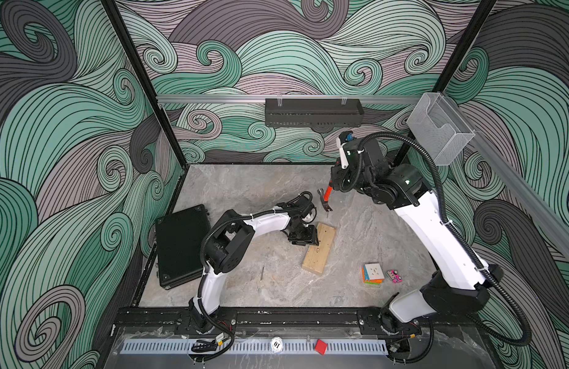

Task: Use a claw hammer to pull out a nail
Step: Remove the nail from the mounting plate.

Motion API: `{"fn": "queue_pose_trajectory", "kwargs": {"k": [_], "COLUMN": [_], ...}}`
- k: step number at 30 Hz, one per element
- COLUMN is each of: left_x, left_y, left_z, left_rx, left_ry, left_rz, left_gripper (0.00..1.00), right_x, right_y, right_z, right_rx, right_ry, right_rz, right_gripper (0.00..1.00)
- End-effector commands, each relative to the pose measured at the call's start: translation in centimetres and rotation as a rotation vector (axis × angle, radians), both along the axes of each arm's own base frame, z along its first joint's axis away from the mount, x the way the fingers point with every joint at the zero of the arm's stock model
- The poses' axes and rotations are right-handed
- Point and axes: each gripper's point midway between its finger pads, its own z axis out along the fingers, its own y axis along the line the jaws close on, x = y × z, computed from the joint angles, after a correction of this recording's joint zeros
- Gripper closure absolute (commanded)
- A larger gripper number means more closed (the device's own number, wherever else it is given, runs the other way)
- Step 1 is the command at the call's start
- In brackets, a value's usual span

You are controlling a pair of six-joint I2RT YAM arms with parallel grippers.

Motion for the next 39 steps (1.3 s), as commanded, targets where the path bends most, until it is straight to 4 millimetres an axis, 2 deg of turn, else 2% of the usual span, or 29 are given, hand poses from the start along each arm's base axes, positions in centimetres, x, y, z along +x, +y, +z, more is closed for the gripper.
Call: {"fn": "queue_pose_trajectory", "kwargs": {"k": [1, 3, 6, 13, 19, 24, 28, 33, 39], "left_x": [-3.3, -2.6, -1.1, 2.3, 3.4, 4.1, 4.4, 4.3, 4.4], "left_y": [7.2, 6.3, 4.8, 0.6, -0.5, -0.8, -0.4, 1.6, 3.8], "left_z": [-6.8, -5.5, -2.6, 6.4, 12.6, 16.7, 18.5, 18.8, 19.3], "left_rx": [0.369, 0.324, 0.245, 0.008, -0.150, -0.289, -0.377, -0.411, -0.435], "left_ry": [0.102, 0.073, -0.009, -0.208, -0.360, -0.474, -0.539, -0.563, -0.609], "left_rz": [0.012, 0.007, 0.004, -0.003, 0.026, 0.090, 0.145, 0.228, 0.306], "left_gripper": [0.44, 0.43, 0.41, 0.35, 0.31, 0.26, 0.20, 0.01, 0.01], "right_x": [0.5, 0.4, 0.5, 0.5, 0.5, 0.7, 0.7, 0.8, 1.0], "right_y": [-0.3, -0.3, -0.3, -0.3, -0.2, -0.1, 0.0, -0.1, 0.2], "right_z": [2.3, 2.4, 2.3, 1.9, 1.7, 1.6, 1.5, 1.4, 1.5], "right_rx": [0.029, 0.029, 0.030, 0.028, 0.026, 0.028, 0.030, 0.027, 0.038], "right_ry": [-0.088, -0.089, -0.088, -0.080, -0.075, -0.075, -0.072, -0.070, -0.077], "right_rz": [-0.022, -0.022, -0.023, -0.023, -0.025, -0.024, -0.022, -0.023, -0.017], "right_gripper": [1.00, 1.00, 1.00, 1.00, 0.99, 0.99, 0.99, 0.99, 0.99]}}
